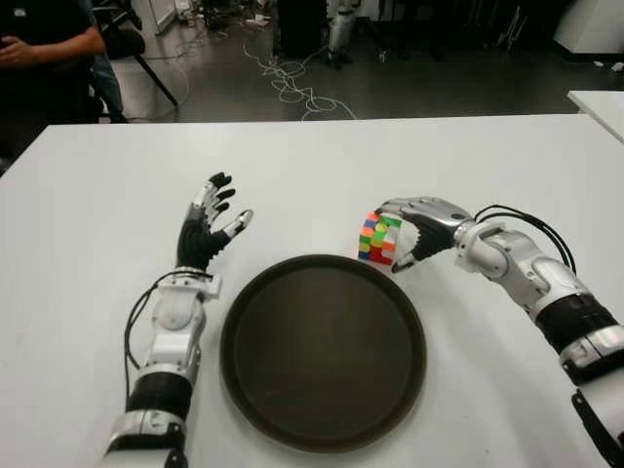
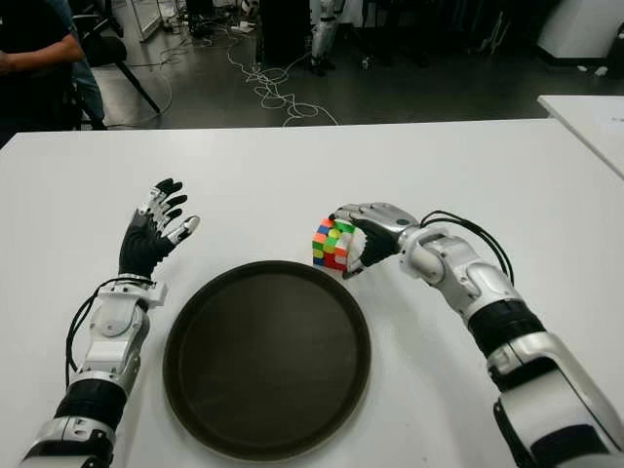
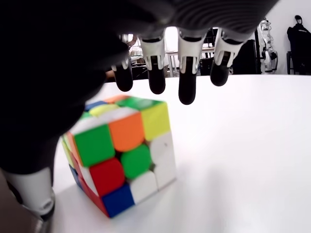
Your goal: Pick up the Rubik's Cube and put it in the plate
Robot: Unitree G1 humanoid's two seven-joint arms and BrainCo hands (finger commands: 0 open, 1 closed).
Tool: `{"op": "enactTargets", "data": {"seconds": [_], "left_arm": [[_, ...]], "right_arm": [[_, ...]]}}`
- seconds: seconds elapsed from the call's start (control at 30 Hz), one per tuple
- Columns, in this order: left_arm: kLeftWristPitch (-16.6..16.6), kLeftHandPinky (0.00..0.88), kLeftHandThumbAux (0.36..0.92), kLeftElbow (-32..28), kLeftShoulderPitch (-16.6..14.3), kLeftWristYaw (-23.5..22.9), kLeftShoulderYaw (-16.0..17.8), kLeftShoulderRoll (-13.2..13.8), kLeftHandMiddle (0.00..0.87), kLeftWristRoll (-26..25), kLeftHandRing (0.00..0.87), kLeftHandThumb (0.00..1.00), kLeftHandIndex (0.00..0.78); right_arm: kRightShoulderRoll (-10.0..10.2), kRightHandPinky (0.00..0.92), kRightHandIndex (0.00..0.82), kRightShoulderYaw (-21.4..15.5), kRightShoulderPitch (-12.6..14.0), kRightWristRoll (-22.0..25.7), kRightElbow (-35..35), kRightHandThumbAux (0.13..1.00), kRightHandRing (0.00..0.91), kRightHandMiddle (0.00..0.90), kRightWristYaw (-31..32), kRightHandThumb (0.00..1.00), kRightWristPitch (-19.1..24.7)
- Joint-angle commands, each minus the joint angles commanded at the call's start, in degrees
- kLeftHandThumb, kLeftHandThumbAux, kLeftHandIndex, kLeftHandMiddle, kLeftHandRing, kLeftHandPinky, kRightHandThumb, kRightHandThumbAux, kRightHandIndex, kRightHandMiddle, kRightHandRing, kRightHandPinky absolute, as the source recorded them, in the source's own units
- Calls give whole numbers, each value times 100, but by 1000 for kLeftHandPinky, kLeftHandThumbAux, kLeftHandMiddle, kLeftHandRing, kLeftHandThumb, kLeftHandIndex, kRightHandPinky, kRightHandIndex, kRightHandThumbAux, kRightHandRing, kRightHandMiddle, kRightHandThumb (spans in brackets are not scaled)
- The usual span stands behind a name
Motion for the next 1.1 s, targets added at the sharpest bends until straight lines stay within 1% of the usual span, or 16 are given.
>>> {"op": "enactTargets", "data": {"seconds": [0.17,0.37,0.43,0.67,0.87,1.1], "left_arm": [[41,111,724,8,-21,3,-12,4,152,22,133,28,84],[50,117,710,12,-24,3,-22,11,154,34,137,23,84],[50,119,710,27,-32,14,-24,10,154,42,137,21,84],[7,124,735,54,-41,34,-14,-17,155,30,138,43,86],[1,117,746,48,-49,14,-24,-27,157,23,135,54,90],[18,117,742,43,-50,15,-47,-22,160,49,139,31,88]], "right_arm": [[75,155,129,-8,-89,31,320,653,182,176,-131,0,-154],[123,147,133,-9,-152,67,556,649,171,169,-220,0,-255],[129,157,134,-12,-170,79,632,653,174,172,-248,0,-307],[184,201,135,7,-245,103,936,668,189,172,-345,0,-530],[198,205,124,11,-282,112,1066,660,184,159,-342,0,-600],[202,197,119,5,-297,151,1112,654,179,154,-355,0,-667]]}}
